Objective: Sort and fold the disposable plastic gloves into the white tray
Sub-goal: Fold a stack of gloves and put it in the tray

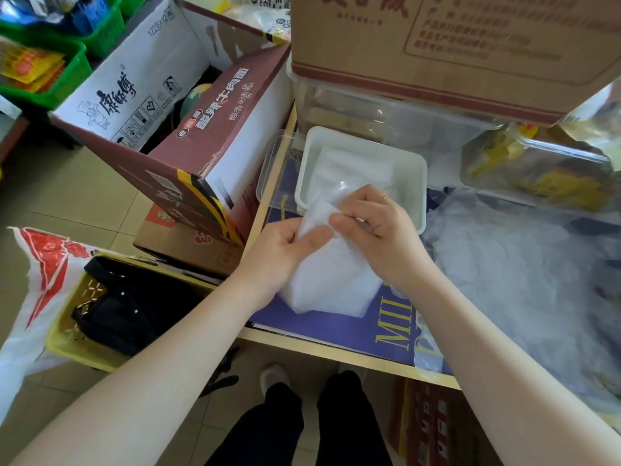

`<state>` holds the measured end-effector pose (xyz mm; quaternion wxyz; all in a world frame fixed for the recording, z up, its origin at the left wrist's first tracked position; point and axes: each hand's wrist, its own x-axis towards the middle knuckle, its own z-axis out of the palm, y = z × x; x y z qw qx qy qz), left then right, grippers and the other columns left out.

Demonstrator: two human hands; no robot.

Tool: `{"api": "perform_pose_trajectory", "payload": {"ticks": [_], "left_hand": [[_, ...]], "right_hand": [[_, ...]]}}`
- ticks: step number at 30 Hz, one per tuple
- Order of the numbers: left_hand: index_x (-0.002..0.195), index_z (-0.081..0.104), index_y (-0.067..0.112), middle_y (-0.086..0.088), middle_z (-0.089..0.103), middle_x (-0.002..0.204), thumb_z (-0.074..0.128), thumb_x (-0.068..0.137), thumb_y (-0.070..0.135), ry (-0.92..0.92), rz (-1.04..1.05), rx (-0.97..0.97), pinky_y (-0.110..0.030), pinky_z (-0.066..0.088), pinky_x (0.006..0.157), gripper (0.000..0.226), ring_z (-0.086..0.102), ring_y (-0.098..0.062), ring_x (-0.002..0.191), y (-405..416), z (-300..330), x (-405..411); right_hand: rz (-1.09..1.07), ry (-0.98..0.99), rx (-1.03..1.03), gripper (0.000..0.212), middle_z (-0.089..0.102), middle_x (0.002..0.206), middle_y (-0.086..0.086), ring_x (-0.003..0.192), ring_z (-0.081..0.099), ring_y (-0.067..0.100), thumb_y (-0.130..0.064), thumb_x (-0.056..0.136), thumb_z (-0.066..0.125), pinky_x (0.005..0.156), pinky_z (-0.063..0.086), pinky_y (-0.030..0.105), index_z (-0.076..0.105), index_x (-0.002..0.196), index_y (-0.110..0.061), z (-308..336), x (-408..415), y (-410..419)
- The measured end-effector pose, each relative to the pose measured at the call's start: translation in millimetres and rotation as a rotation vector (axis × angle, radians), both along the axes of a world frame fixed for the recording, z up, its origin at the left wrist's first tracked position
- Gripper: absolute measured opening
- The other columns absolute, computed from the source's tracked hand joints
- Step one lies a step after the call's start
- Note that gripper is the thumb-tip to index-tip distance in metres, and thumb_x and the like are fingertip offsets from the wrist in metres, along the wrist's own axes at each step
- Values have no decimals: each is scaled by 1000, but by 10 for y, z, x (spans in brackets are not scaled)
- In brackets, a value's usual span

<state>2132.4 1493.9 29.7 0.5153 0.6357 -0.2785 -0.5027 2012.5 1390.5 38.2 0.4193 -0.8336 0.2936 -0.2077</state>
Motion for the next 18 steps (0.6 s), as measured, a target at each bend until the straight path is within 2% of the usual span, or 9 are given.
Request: {"api": "perform_pose_trajectory", "payload": {"ticks": [2,4,5,7,8,10,14,16,18], "left_hand": [[89,67,-3,-17,69,86,59,76,43,-4,-38,3,-31,45,69,48,63,-20,77,-62,45,-18],[79,72,10,-7,71,80,58,74,42,35,-51,11,-26,47,70,36,65,-15,75,-148,80,-8],[72,73,17,-2,72,76,60,75,41,69,-41,18,-24,49,69,28,66,-13,72,-199,95,4],[64,72,21,2,71,69,63,79,40,86,-4,25,-24,50,66,26,66,-11,66,-320,130,17],[64,71,20,2,71,67,62,81,39,66,33,33,-24,51,65,28,66,-10,64,-392,137,15],[71,69,16,1,71,70,58,87,39,-5,116,85,-26,52,65,30,67,-13,65,-554,151,15],[87,66,6,-9,70,82,53,89,50,-194,177,272,-37,53,75,46,67,-26,77,-934,42,108],[69,59,2,-7,61,67,50,90,50,-392,129,339,-32,44,62,53,61,-29,69,-1106,-14,186],[55,47,7,-6,49,57,45,93,47,-685,16,412,-32,31,55,55,54,-29,64,-1249,-34,242]], "right_hand": [[75,3,-177,27,48,110,-2,105,48,19,-38,80,61,89,27,4,69,76,-12,-1,-62,-139],[213,22,-114,22,41,130,-1,123,41,22,-36,75,69,99,22,8,64,77,-15,69,-136,-331],[276,45,49,20,45,128,-4,121,44,14,-30,72,72,98,28,12,58,78,-17,129,-169,-419],[345,62,394,21,59,95,-9,86,56,5,-19,70,70,76,41,17,52,80,-19,218,-208,-549],[339,38,496,21,57,79,-11,71,53,5,-14,70,69,67,41,16,51,81,-19,228,-218,-610],[307,32,604,20,55,70,-8,63,50,5,-7,72,68,59,40,15,54,83,-17,202,-211,-749],[113,321,291,10,42,59,-4,46,36,1,-9,85,63,48,29,15,59,80,-1,13,-65,-1132],[67,463,121,15,43,62,-1,53,39,8,-13,87,56,51,30,23,56,80,0,-89,72,-1292],[51,538,32,19,43,66,2,64,41,19,-16,89,50,56,29,29,46,73,-8,-160,195,-1382]]}}
